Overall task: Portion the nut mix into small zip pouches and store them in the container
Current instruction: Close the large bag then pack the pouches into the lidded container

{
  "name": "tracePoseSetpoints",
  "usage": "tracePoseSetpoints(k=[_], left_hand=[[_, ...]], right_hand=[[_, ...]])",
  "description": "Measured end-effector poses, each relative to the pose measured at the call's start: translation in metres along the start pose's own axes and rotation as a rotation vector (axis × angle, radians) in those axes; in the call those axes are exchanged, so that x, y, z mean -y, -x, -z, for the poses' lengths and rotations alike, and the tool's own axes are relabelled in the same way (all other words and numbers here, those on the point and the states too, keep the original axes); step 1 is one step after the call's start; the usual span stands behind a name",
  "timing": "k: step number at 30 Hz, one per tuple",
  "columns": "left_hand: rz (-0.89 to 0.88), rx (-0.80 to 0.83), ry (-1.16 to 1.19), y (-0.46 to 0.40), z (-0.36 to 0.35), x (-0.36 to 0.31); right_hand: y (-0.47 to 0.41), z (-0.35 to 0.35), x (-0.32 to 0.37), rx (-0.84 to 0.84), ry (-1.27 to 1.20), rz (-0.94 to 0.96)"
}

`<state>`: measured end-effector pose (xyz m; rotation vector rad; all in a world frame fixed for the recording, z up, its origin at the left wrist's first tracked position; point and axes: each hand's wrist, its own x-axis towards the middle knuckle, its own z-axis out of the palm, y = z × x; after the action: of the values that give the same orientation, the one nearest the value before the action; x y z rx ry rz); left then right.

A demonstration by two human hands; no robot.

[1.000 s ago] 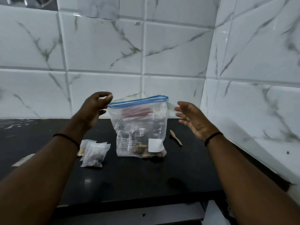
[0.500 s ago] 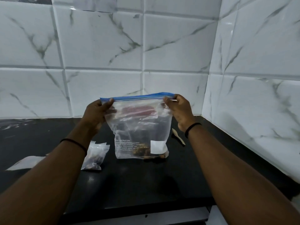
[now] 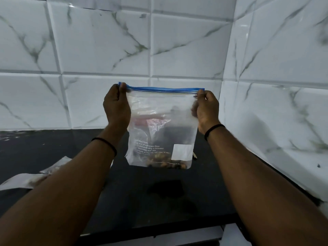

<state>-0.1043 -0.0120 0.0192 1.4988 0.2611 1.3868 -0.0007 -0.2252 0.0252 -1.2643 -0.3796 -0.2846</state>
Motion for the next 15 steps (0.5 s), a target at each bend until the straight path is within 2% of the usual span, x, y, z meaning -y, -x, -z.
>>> tracePoseSetpoints(k=[3,5,7,10,12,15], left_hand=[[-0.016,0.027,-0.077,0.003,-0.002,0.008],[0.056,0.058,-0.085,0.015,-0.005,0.018],[0.122,-0.006,-0.071,0.027,-0.008,0.026],[0.180,-0.137,-0.154,0.029,-0.009,0.023],[0.236,-0.137,-0.178,0.025,-0.006,0.018],[0.340,-0.074,-0.210,0.016,0.001,0.014]], right_hand=[[0.004,0.014,-0.005,0.052,-0.029,-0.079],[0.012,0.019,-0.017,0.059,-0.037,-0.142],[0.018,0.019,-0.032,0.016,-0.008,-0.145],[0.019,0.007,-0.036,-0.103,0.136,-0.075],[0.017,0.004,-0.029,-0.149,0.248,-0.063],[0.011,0.012,-0.019,-0.122,0.398,-0.068]])
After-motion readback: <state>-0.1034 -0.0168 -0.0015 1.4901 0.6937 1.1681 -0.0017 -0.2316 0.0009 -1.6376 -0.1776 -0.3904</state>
